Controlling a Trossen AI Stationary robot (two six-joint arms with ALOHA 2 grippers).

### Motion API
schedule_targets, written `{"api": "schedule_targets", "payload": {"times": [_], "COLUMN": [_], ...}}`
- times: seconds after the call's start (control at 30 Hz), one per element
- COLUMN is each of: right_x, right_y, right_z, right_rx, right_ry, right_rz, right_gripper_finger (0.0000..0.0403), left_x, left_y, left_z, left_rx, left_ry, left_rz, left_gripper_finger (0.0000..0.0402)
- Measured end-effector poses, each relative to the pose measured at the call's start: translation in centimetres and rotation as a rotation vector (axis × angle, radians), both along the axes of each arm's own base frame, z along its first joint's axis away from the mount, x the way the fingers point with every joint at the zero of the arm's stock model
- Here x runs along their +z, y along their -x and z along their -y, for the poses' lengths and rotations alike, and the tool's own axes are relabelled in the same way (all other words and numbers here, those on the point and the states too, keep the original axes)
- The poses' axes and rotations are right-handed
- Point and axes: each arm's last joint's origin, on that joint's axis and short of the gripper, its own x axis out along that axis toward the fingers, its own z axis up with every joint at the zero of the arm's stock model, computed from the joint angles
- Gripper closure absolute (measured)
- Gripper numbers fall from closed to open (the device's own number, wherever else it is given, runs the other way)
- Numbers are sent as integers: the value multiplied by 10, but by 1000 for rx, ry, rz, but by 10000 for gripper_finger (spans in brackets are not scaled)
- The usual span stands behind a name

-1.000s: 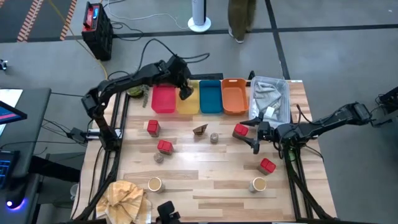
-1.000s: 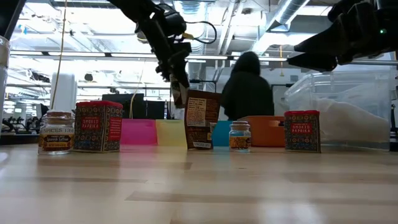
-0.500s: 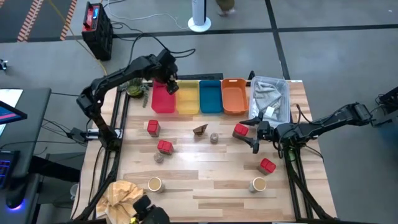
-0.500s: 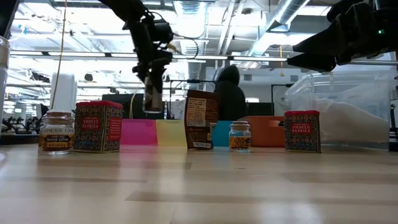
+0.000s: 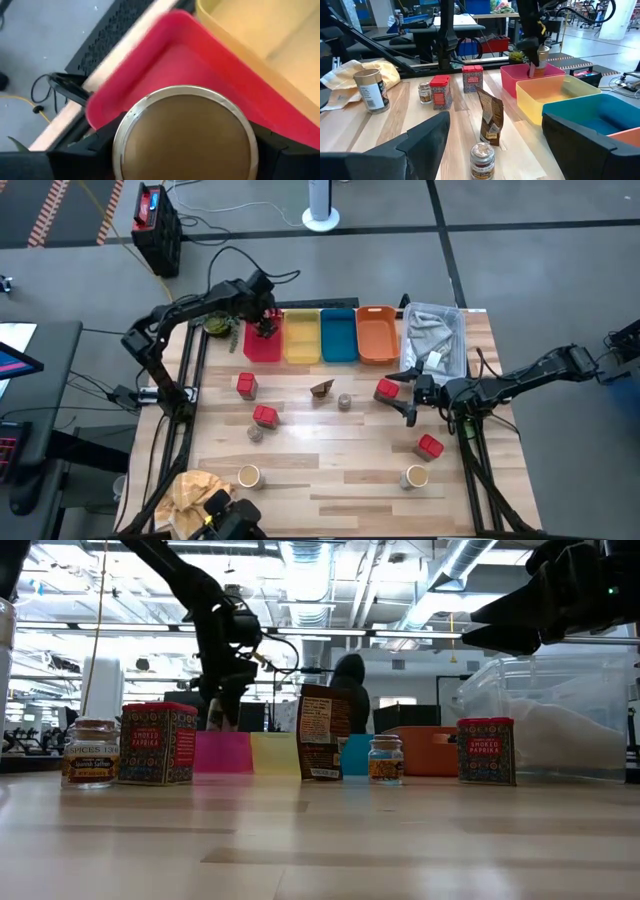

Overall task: Sort spices by type
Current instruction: Put the gold spice bottle into the red bin

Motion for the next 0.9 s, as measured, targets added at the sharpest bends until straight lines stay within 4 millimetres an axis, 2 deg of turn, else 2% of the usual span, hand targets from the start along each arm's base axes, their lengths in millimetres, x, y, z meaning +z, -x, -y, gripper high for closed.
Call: {"api": "schedule_targets", "payload": {"times": [0.1,0.2,0.3,0.5,0.6,0.77,0.9], "right_x": [0,0,0,0,0,0,0], "right_y": [0,0,0,0,0,0,0], "right_z": [0,-1,-2,-1,-1,-1,-1], "right_rx": [2,9,11,10,10,8,10], "right_ry": [-5,-7,-4,-3,-4,-14,0], "right_rz": [1,0,-1,-2,-2,-2,-4], "right_gripper_finger": [49,49,49,49,49,49,49], "left_x": [-5,-13,-11,14,28,52,72], "left_y": [1,3,3,-4,-10,-23,-28], "left_z": [0,2,3,3,10,45,99], "left_rx": [7,20,25,5,-43,-162,-292], "left_ry": [0,21,33,18,-28,-83,-104], "left_rz": [7,3,-5,0,30,73,131], "left_gripper_finger": [125,75,39,31,32,32,32]}}
